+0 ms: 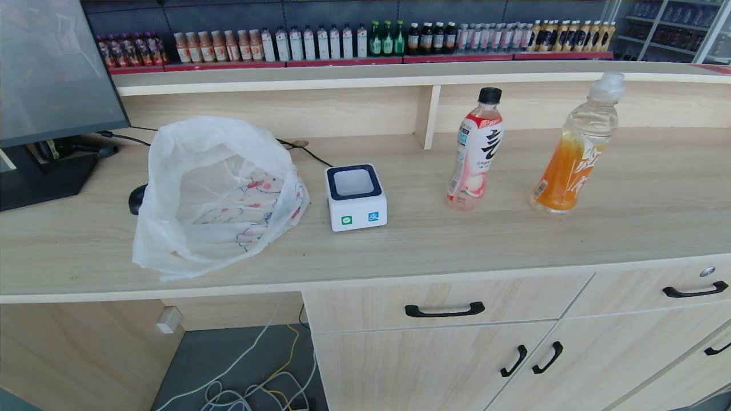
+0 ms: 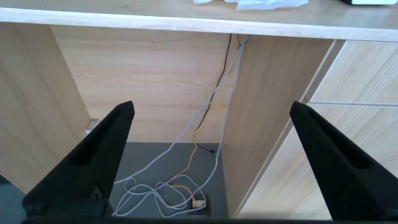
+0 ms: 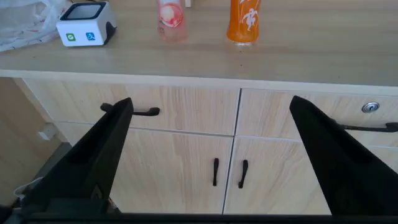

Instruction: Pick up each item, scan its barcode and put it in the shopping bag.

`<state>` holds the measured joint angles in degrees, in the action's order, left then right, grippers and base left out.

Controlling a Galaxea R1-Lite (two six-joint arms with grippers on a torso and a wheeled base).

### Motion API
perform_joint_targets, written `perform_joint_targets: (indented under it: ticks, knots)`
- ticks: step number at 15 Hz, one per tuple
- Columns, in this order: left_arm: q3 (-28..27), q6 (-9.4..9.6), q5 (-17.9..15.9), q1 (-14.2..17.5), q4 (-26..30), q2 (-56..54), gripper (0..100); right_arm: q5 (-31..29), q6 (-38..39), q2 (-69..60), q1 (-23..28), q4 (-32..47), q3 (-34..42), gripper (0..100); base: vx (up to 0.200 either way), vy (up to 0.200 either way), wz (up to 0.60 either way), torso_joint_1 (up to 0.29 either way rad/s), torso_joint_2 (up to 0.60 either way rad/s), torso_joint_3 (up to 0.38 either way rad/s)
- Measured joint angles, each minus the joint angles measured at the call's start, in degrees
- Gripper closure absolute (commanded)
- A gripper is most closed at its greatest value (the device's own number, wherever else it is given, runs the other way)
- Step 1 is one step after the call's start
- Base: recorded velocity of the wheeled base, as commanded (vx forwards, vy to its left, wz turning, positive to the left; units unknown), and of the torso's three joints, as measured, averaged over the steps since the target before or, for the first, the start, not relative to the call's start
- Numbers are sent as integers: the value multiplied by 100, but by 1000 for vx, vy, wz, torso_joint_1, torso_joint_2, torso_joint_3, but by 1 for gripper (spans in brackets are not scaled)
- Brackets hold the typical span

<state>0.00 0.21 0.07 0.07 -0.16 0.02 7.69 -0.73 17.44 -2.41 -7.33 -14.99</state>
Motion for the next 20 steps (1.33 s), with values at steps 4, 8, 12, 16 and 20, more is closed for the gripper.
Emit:
perform_joint_targets:
  ticks: [4, 8, 12, 16, 20]
  knots:
    - [0, 0, 0, 0, 0, 0, 0, 2, -88, 1460, -150, -1301, -358, 0, 0, 0, 0, 0, 0, 0]
    - [0, 0, 0, 2, 0, 0, 0, 5, -345, 3132, -527, -2448, -920, 0, 0, 0, 0, 0, 0, 0]
    - [0, 0, 0, 0, 0, 0, 0, -305, -742, 4518, -1379, -3433, -1799, 0, 0, 0, 0, 0, 0, 0]
    - [0, 0, 0, 0, 0, 0, 0, -674, -756, 5653, -1916, -3956, -2436, 0, 0, 0, 0, 0, 0, 0]
    - [0, -2, 0, 0, 0, 0, 0, -716, -758, 6381, -2016, -4202, -2687, 0, 0, 0, 0, 0, 0, 0]
